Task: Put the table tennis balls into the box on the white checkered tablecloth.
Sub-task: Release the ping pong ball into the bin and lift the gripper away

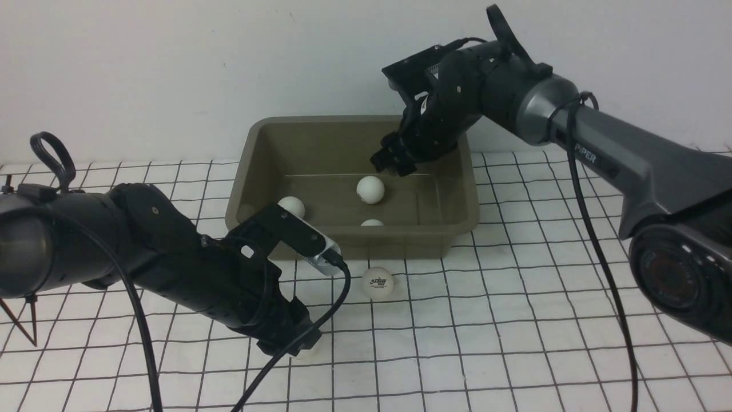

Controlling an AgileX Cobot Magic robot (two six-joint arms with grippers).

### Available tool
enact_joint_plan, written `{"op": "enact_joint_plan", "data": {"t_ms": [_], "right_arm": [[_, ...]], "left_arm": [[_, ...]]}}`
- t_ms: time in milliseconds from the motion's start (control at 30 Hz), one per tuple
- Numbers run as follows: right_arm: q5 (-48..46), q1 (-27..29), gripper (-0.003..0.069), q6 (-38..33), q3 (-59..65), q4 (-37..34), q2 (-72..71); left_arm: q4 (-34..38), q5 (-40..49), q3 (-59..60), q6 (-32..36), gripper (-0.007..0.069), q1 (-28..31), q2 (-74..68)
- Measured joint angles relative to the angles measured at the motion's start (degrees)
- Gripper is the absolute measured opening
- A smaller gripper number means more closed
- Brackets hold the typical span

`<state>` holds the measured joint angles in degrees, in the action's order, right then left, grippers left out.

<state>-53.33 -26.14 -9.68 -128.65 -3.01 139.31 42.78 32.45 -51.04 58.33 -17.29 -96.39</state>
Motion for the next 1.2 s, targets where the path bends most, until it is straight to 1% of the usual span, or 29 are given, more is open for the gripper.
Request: {"op": "enact_joint_plan", "data": {"t_ms": [233, 700, 833, 900, 933, 967, 1033, 1200], "right_arm": [[-0.05, 0.0, 0.0377, 0.0, 0.0, -0.3, 0.0], [-0.05, 0.0, 0.0377, 0.0, 0.0, -1.24, 0.0], [-0.05, 0.0, 0.0377, -0.21, 0.0, -1.26, 0.0], [-0.05, 0.0, 0.0384, -0.37, 0.0, -1.31, 0.0], [-0.05, 0.0, 0.0385, -0.37, 0.0, -1.31, 0.0], [-0.05, 0.0, 0.0398, -0.37, 0.0, -1.31, 0.0], [0.0, 0.0, 0.0417, -0.37, 0.0, -1.25, 0.0], [0.0, 0.0, 0.0428, -0.37, 0.0, -1.31, 0.0]], "left_arm": [[-0.47, -0.08, 0.0, 0.0, 0.0482, 0.0, -1.49], [0.31, -1.64, 0.0, 0.0, 0.048, 0.0, -5.63], [1.8, -2.33, 0.0, 0.0, 0.0466, 0.0, -6.28], [3.22, -2.99, -0.05, 0.06, 0.0433, 0.0, -6.73], [3.37, -2.97, -0.05, 0.06, 0.043, 0.0, -6.77], [3.7, -2.97, -0.1, 0.18, 0.0384, 0.0, -7.22], [3.97, -2.97, -0.22, 0.23, 0.0354, 0.0, -7.52], [4.17, -2.89, -0.34, -0.09, 0.0354, 0.0, -7.63]]}}
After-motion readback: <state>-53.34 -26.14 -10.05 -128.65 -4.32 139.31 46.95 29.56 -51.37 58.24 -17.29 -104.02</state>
